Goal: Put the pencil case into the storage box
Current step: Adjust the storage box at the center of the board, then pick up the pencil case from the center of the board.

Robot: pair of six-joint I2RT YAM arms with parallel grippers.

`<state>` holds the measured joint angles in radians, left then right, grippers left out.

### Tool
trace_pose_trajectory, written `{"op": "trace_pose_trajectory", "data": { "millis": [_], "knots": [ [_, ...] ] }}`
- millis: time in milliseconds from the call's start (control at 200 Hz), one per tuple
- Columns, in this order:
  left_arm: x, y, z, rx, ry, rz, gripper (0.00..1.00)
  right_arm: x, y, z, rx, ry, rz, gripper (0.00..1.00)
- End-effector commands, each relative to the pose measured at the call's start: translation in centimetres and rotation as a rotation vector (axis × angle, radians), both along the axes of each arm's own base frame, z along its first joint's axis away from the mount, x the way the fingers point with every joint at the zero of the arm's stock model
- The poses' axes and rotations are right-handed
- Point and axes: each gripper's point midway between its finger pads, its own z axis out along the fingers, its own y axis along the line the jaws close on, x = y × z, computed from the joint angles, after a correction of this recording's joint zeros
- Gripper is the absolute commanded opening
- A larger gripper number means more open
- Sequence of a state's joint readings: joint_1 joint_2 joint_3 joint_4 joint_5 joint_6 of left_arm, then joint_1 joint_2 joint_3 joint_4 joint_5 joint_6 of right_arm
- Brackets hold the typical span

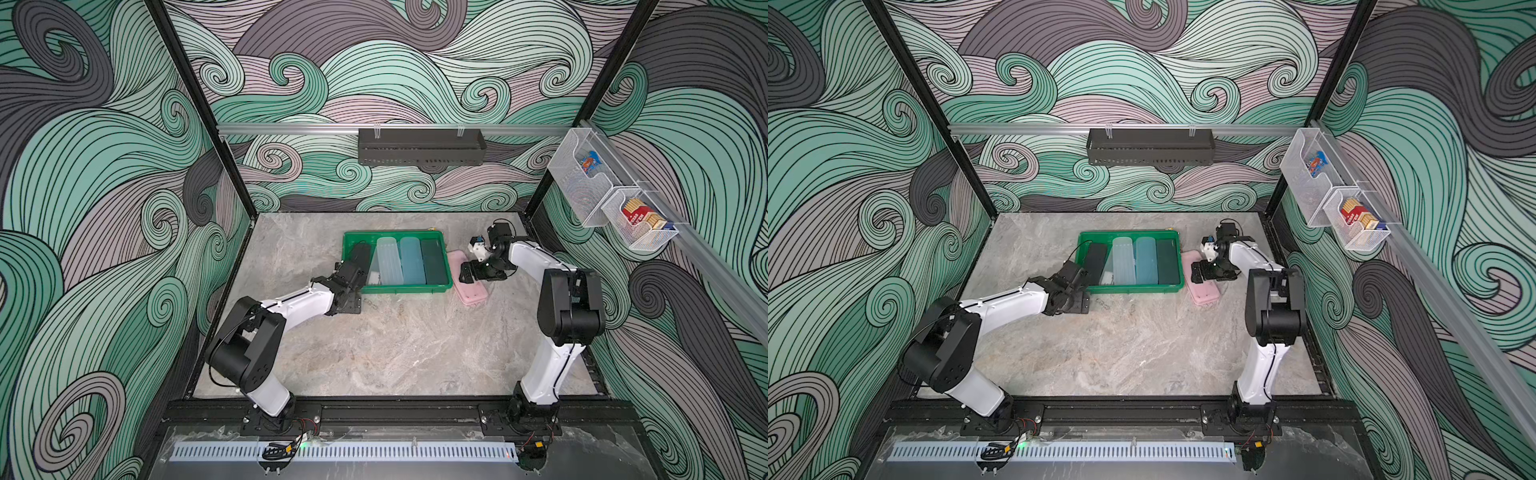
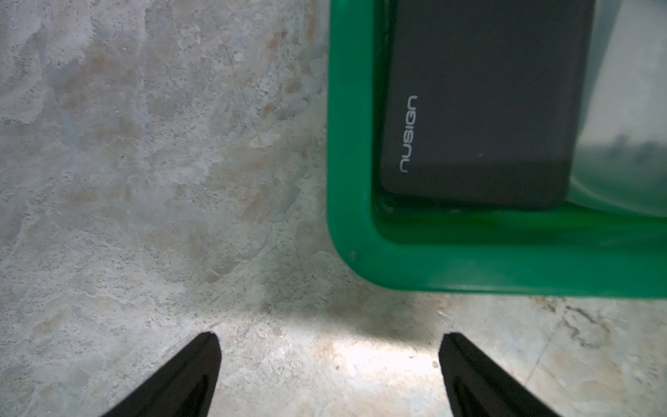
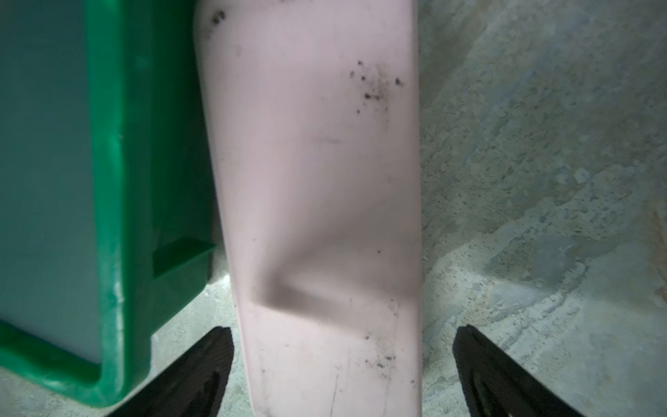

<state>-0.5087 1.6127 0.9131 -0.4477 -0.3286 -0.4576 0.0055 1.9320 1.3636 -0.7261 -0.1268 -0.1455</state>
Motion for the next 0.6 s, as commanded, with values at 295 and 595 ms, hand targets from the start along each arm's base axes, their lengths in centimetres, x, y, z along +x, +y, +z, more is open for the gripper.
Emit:
{"op": "trace_pose_trajectory", "data": {
  "millis": [295,595],
  "knots": [
    [0.1,0.5,0.3,0.005,-0.008,0.005,0.99,-0.9,1.5,-2.7,-0.100,0.057,0.086,0.99],
    [0.1,0.4,0.3,-0.002,-0.010,0.005,0.99,-1.9,3.7,-4.2,-0.037,0.107,0.118,0.99]
  ]
}}
